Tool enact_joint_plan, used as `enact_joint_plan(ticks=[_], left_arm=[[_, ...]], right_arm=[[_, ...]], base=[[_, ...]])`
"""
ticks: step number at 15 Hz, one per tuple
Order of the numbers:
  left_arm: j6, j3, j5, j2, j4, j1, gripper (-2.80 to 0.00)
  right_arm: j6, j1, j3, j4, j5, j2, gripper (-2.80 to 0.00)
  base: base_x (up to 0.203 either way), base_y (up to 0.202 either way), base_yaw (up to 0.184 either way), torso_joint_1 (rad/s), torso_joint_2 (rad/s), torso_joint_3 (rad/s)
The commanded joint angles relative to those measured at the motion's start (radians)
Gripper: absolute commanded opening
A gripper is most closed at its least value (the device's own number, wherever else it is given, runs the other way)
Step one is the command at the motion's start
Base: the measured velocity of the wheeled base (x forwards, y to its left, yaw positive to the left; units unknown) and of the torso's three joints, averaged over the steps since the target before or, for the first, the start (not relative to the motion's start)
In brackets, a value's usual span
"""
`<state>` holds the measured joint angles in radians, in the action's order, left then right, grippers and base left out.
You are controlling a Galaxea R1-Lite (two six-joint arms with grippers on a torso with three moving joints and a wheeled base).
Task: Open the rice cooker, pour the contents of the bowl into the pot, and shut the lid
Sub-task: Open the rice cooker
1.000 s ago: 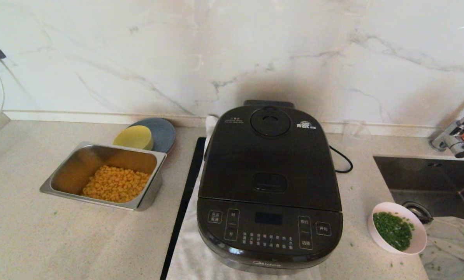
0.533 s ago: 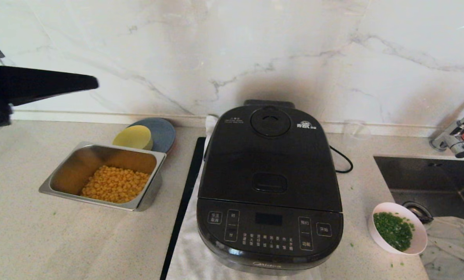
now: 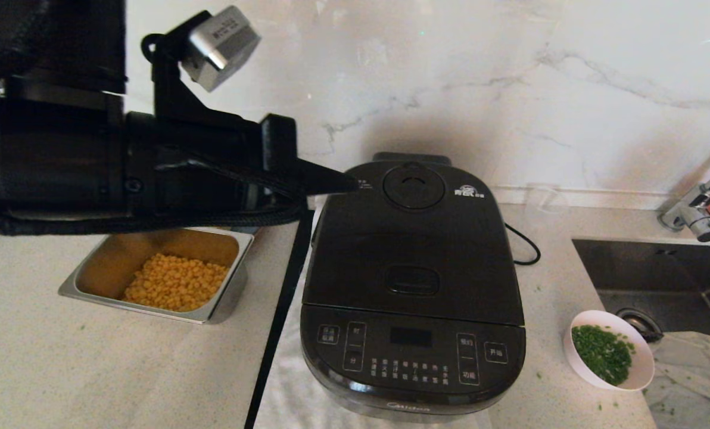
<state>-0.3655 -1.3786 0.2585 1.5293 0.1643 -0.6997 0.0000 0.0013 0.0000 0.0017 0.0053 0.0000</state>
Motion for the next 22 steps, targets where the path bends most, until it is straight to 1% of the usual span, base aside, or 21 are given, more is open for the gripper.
enact_joint_plan(ticks=[1, 4, 6, 8, 10, 15, 17, 19, 20, 22], left_arm=[[-0.003, 0.035, -0.109, 0.068, -0.059, -0.095, -2.8], [-0.004, 0.1, -0.147, 0.093, -0.138, -0.125, -2.8], [0.001, 0.127, -0.209, 0.117, -0.149, -0.158, -2.8], [0.008, 0.146, -0.247, 0.137, -0.164, -0.175, -2.8], [0.01, 0.17, -0.254, 0.138, -0.184, -0.178, -2.8], [0.011, 0.215, -0.29, 0.148, -0.186, -0.178, -2.8], [0.01, 0.24, -0.316, 0.158, -0.231, -0.177, -2.8], [0.005, 0.261, -0.32, 0.174, -0.311, -0.177, -2.8], [0.004, 0.257, -0.321, 0.175, -0.324, -0.176, -2.8], [0.002, 0.239, -0.32, 0.165, -0.314, -0.176, -2.8]], right_arm=[[0.0, 0.0, 0.0, 0.0, 0.001, 0.0, -2.8], [0.0, 0.0, 0.0, 0.0, 0.001, 0.0, -2.8], [0.0, 0.0, 0.0, 0.0, 0.001, 0.0, -2.8], [0.0, 0.0, 0.0, 0.0, 0.001, 0.0, -2.8], [0.0, 0.0, 0.0, 0.0, 0.001, 0.0, -2.8], [0.0, 0.0, 0.0, 0.0, 0.001, 0.0, -2.8], [0.0, 0.0, 0.0, 0.0, 0.001, 0.0, -2.8], [0.0, 0.0, 0.0, 0.0, 0.001, 0.0, -2.8], [0.0, 0.0, 0.0, 0.0, 0.001, 0.0, -2.8], [0.0, 0.0, 0.0, 0.0, 0.0, 0.0, -2.8]], base=[[0.0, 0.0, 0.0, 0.0, 0.0, 0.0], [0.0, 0.0, 0.0, 0.0, 0.0, 0.0], [0.0, 0.0, 0.0, 0.0, 0.0, 0.0], [0.0, 0.0, 0.0, 0.0, 0.0, 0.0], [0.0, 0.0, 0.0, 0.0, 0.0, 0.0], [0.0, 0.0, 0.0, 0.0, 0.0, 0.0], [0.0, 0.0, 0.0, 0.0, 0.0, 0.0], [0.0, 0.0, 0.0, 0.0, 0.0, 0.0], [0.0, 0.0, 0.0, 0.0, 0.0, 0.0], [0.0, 0.0, 0.0, 0.0, 0.0, 0.0]])
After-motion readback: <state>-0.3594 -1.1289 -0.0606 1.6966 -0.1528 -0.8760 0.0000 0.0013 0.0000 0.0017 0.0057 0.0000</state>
